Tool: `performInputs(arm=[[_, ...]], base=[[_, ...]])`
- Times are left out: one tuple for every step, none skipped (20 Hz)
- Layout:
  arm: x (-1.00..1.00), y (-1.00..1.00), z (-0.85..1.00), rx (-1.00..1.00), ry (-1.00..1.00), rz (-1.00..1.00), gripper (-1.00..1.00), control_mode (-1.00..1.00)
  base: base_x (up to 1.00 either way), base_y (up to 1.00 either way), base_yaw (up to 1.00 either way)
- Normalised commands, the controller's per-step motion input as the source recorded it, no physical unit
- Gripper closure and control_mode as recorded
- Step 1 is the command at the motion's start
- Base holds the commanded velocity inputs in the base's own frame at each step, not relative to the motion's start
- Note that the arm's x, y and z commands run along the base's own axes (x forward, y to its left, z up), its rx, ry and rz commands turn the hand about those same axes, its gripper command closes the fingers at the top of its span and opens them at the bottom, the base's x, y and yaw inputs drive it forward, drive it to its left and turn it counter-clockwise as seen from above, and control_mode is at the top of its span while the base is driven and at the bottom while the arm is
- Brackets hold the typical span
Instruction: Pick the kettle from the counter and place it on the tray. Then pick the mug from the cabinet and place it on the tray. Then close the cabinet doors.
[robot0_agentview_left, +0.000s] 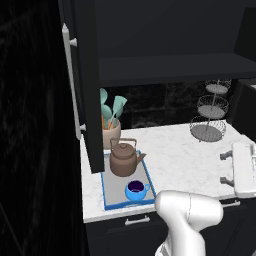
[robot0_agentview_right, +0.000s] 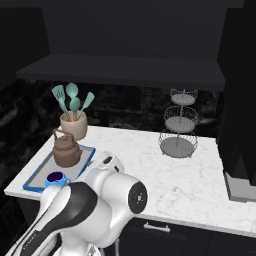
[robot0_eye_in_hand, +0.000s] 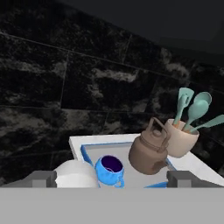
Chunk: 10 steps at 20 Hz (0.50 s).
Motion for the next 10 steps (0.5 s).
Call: performInputs(arm=[[-0.25,-0.18,0.00,0.08,-0.05,-0.21,-1.00,-1.00],[-0.16,-0.27,0.02,0.10,-0.04,-0.23,-1.00,-1.00],[-0.06,-0.36,0.13,0.11,-0.05,-0.24,-1.00,-1.00],[0.00,-0.42,0.22,0.12,-0.04,-0.21,-1.00,-1.00],[0.00,-0.49,0.30,0.13,0.00,-0.19,-1.00,-1.00],[0.01,-0.51,0.36,0.13,0.00,-0.17,-1.00,-1.00],[0.04,-0.55,0.36,0.13,0.00,-0.15,-1.00,-1.00],[0.03,-0.62,0.40,0.14,0.00,-0.14,-1.00,-1.00],[0.05,-0.64,0.42,0.14,0.00,-0.12,-1.00,-1.00],[0.09,-0.64,0.42,0.13,0.00,-0.10,-1.00,-1.00]], base=[[0.00,0.00,0.00],[0.00,0.00,0.00],[0.00,0.00,0.00],[0.00,0.00,0.00],[0.00,0.00,0.00],[0.00,0.00,0.00],[0.00,0.00,0.00],[0.00,0.00,0.00],[0.00,0.00,0.00],[0.00,0.00,0.00]])
